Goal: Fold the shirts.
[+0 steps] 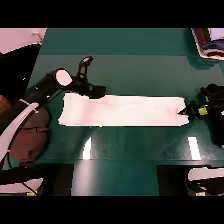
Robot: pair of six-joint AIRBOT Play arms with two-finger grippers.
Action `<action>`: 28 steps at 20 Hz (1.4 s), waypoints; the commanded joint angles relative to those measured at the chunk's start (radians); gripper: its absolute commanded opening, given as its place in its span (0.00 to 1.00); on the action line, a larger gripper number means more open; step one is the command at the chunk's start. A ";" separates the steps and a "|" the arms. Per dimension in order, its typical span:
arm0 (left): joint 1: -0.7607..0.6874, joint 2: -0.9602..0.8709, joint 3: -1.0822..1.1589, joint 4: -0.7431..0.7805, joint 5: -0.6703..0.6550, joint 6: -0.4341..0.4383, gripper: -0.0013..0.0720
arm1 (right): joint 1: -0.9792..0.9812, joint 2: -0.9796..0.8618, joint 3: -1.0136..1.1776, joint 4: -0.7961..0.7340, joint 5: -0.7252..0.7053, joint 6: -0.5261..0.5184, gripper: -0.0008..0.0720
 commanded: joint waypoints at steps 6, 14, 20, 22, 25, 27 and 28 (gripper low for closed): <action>-0.121 -0.242 0.172 -0.059 0.001 0.007 0.05 | 0.159 0.229 0.241 0.031 0.072 0.129 0.03; -0.205 -0.434 0.336 -0.078 -0.041 0.006 0.05 | 0.533 0.302 0.513 0.031 0.070 0.232 0.03; -0.205 -0.436 0.335 -0.048 -0.048 0.007 0.05 | 0.669 0.300 0.611 0.118 0.007 0.247 0.03; -0.205 -0.436 0.336 -0.029 -0.047 0.007 0.05 | 0.698 0.300 0.621 0.136 -0.020 0.246 0.03; -0.162 -0.418 0.352 -0.020 -0.099 0.007 0.05 | 0.748 0.293 0.620 0.137 -0.059 0.233 0.03; -0.101 -0.364 0.353 -0.005 -0.137 0.043 0.05 | 0.794 0.280 0.620 0.164 -0.086 0.203 0.03; -0.065 -0.325 0.353 0.006 -0.158 0.066 0.05 | 0.820 0.266 0.620 0.193 -0.105 0.198 0.03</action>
